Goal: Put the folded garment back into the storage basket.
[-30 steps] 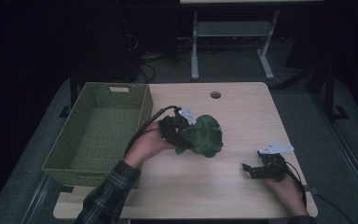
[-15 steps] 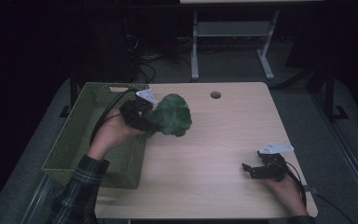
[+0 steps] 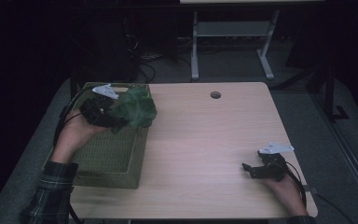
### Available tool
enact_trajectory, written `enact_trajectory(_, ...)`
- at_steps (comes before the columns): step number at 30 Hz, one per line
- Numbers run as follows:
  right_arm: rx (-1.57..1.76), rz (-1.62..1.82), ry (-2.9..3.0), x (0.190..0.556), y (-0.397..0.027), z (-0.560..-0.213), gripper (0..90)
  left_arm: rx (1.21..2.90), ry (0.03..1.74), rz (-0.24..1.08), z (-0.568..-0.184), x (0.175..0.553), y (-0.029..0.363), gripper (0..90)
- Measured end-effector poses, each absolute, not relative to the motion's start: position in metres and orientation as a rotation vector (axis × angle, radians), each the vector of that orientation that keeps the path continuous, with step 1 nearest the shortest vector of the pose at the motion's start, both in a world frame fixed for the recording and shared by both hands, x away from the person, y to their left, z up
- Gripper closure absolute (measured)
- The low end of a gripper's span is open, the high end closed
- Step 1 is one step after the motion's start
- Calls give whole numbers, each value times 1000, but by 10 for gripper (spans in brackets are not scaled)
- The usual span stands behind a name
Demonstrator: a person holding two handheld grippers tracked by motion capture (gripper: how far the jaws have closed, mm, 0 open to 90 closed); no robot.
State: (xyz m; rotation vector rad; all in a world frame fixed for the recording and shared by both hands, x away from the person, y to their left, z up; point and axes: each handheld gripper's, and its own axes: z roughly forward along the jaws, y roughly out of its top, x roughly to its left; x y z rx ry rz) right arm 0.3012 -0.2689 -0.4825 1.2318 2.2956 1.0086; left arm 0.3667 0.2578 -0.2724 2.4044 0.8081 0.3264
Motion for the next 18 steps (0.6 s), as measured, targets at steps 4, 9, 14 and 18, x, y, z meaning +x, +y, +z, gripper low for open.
enact_trajectory(4, 1233, 1009, 2295, 301, -269, -483, 143, 2394, 861, 344, -276, 366, 276, 687)
enact_trajectory(9, 1233, 1008, 2295, 301, -269, -483, 143, 2368, 933, 360, -283, 365, 295, 687)
enact_trajectory(14, 1233, 1009, 2294, 301, -269, -483, 143, 2364, 991, 371, -295, 365, 309, 687)
enact_trajectory(18, 1234, 1008, 2294, 301, -269, -483, 143, 2366, 1047, 380, -309, 365, 316, 687)
